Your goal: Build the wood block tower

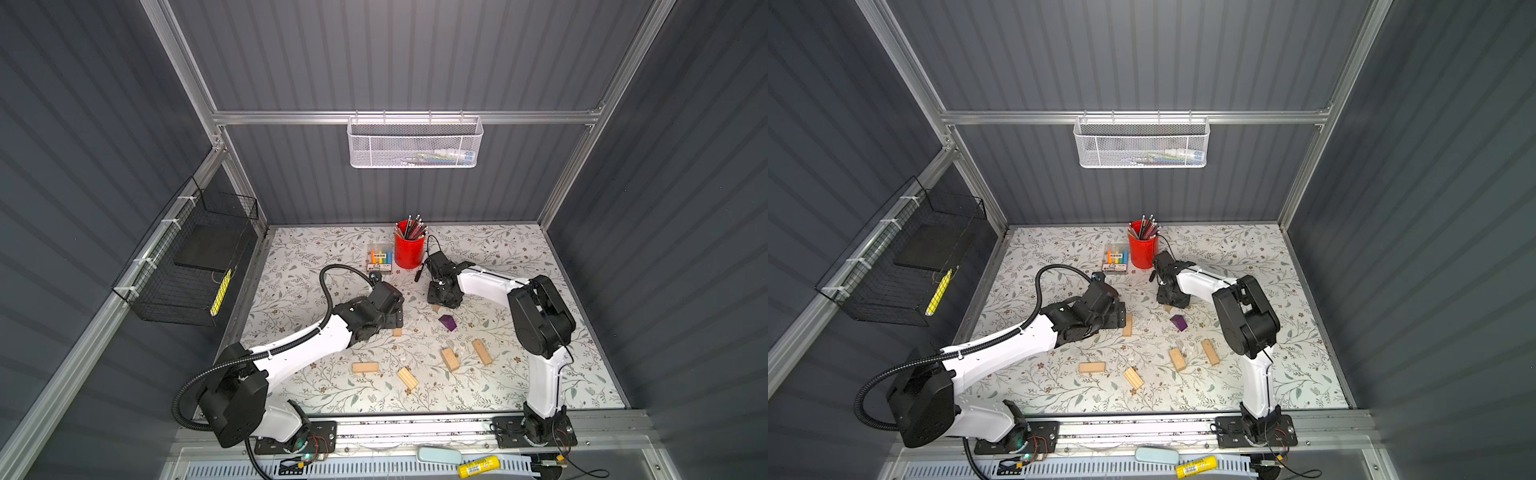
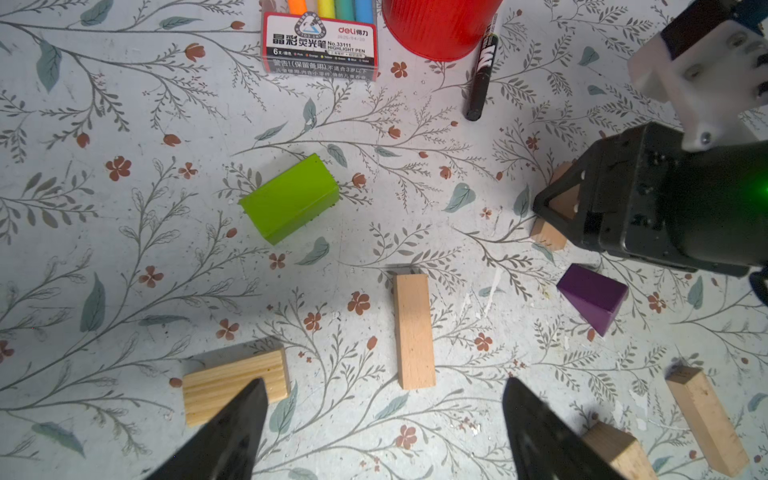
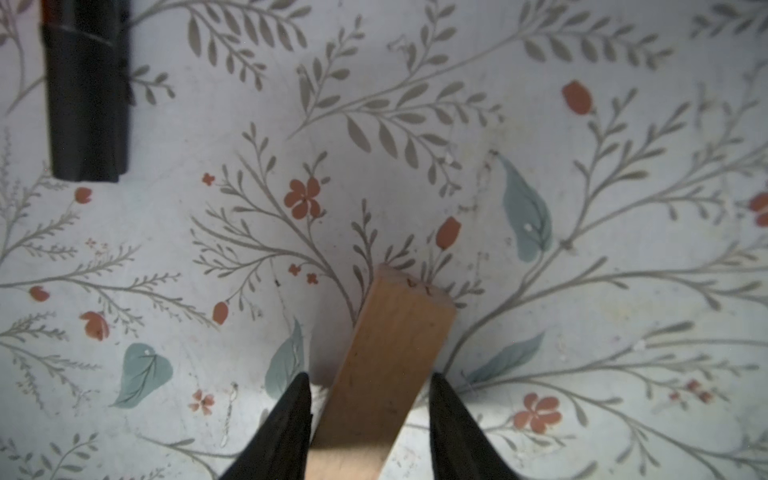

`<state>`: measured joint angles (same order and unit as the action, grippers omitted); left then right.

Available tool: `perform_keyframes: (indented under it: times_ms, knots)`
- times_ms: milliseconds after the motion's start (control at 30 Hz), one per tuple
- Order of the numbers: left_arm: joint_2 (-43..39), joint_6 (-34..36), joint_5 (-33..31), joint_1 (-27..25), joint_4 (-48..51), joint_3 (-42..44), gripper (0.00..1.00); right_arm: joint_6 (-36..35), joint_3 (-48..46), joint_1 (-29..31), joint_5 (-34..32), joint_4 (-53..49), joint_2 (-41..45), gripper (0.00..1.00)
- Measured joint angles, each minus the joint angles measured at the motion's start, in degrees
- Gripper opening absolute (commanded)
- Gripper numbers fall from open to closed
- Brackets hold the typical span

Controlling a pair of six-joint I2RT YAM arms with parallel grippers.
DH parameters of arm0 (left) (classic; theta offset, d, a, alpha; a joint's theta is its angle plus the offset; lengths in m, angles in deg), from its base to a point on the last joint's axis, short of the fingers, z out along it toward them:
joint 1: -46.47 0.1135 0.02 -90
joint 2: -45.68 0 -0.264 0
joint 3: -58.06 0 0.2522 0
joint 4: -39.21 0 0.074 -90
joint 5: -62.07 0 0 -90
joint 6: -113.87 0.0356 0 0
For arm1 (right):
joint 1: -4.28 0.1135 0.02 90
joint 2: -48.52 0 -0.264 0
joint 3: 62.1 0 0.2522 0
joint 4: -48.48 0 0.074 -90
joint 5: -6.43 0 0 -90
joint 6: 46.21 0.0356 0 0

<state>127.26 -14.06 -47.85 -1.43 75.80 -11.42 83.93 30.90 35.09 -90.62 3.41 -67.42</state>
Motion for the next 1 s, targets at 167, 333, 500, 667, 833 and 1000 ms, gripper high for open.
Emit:
perform_keyframes:
  times_ms: [167, 333, 500, 667, 833, 1000]
  knots:
    - [0.0, -0.1, 0.0, 0.0, 0.0, 0.0, 0.90, -1.3, 0.2, 0.3, 0.7, 0.0, -0.1, 0.24]
    - [-0.3, -0.4, 0.0, 0.0, 0.0, 0.2, 0.90, -3.0, 0.3, 1.7, 1.5, -0.1, -0.1, 0.21]
    - [-1.7, -1.8, 0.4, 0.0, 0.0, 2.0, 0.90, -4.3, 0.3, 4.5, 1.9, -0.3, 0.2, 0.19]
    - [-2.9, -3.5, 0.7, 0.0, -0.1, 3.9, 0.88, -4.6, 0.1, 7.0, 2.8, -0.7, 1.6, 0.18]
    - [-4.2, -5.4, 0.9, 0.0, -0.1, 5.7, 0.87, -3.9, -1.5, 9.3, 3.6, -0.4, 4.0, 0.18]
    - [-5.0, -6.9, 0.8, 0.0, -0.1, 6.0, 0.86, -2.1, -4.0, 11.3, 4.2, 0.7, 5.4, 0.17]
